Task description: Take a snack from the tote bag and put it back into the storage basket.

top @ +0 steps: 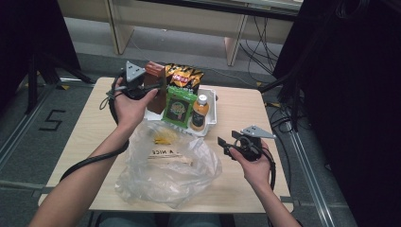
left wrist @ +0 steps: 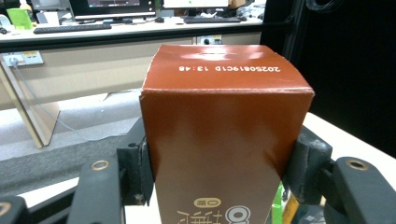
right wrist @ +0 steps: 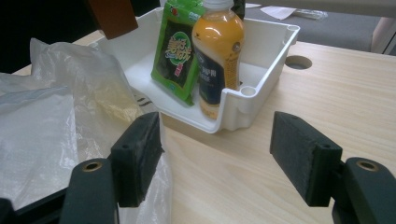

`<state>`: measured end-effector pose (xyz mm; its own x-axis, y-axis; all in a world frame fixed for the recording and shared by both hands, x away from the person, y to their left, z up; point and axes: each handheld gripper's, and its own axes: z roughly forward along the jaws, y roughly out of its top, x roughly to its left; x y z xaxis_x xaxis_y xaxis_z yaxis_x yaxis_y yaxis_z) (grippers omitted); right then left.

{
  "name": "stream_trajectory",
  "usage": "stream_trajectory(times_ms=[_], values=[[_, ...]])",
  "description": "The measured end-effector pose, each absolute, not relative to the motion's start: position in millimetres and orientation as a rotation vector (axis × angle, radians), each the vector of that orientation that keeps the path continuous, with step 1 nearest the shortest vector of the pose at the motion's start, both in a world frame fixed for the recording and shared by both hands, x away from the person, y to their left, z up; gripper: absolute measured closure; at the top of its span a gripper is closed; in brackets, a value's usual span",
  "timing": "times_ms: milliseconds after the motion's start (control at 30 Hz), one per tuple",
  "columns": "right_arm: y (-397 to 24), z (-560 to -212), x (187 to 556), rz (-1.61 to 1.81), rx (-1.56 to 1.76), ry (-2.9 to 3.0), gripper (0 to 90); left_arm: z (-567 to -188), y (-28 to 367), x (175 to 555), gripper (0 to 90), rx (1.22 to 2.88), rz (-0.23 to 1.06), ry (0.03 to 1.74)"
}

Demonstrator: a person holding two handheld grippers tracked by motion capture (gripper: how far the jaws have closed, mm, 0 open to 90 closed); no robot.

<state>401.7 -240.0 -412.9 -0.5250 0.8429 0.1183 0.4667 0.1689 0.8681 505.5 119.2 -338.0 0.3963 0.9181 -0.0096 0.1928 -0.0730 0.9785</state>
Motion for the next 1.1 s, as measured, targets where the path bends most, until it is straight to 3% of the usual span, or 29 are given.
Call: stream_trajectory(times_ms=[1100], values=[[-237.8, -414.4, 402.0, 1.333, 1.255, 2.056, 34.4, -390.4, 121.3, 528.7, 37.3, 1.592, 0.808, 1.151]])
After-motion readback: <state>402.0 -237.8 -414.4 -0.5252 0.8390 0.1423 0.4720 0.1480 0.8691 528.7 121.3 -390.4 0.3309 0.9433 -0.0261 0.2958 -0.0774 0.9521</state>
